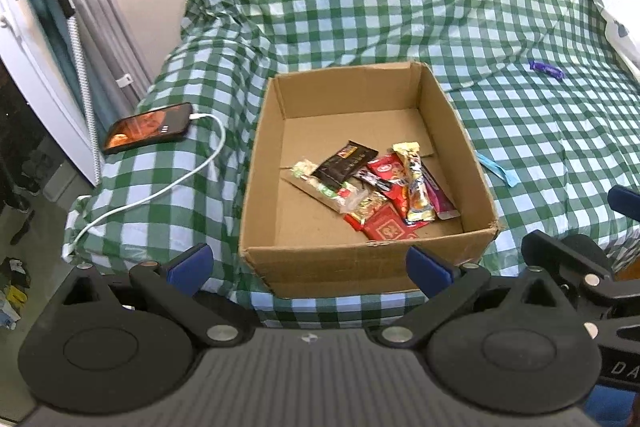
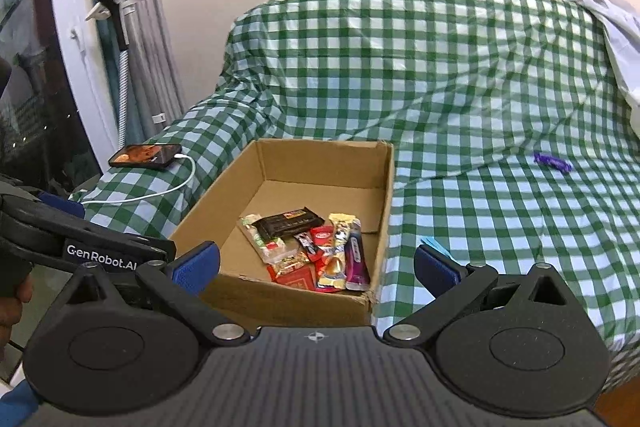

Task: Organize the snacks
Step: 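Lift both open tools out of the box and back away, then grasp the purple candy bar with the right tool while the left tool grasps the light-blue packet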

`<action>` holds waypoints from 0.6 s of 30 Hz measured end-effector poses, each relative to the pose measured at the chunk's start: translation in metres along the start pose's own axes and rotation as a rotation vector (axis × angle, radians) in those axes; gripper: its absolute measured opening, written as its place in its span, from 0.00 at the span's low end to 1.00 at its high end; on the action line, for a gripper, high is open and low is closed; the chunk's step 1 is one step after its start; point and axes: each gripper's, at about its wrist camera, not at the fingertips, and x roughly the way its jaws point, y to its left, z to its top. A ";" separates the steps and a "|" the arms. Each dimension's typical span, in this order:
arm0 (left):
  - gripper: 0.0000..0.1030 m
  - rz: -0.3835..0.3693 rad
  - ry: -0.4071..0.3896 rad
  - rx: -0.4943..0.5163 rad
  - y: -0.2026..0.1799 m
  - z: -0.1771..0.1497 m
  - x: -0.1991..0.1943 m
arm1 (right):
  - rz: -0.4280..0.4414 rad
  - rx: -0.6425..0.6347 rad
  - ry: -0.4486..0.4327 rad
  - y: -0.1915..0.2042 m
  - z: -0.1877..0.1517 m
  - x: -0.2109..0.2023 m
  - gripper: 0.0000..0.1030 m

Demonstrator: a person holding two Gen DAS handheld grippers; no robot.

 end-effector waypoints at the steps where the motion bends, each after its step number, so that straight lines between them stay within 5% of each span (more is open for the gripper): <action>1: 1.00 -0.003 0.006 0.002 -0.004 0.004 0.003 | -0.002 0.013 0.004 -0.006 0.000 0.002 0.99; 9: 1.00 -0.064 0.035 0.062 -0.062 0.052 0.029 | -0.089 0.122 0.029 -0.072 0.000 0.017 0.99; 18: 1.00 -0.205 0.076 0.195 -0.191 0.122 0.079 | -0.319 0.116 -0.049 -0.198 0.040 0.042 0.99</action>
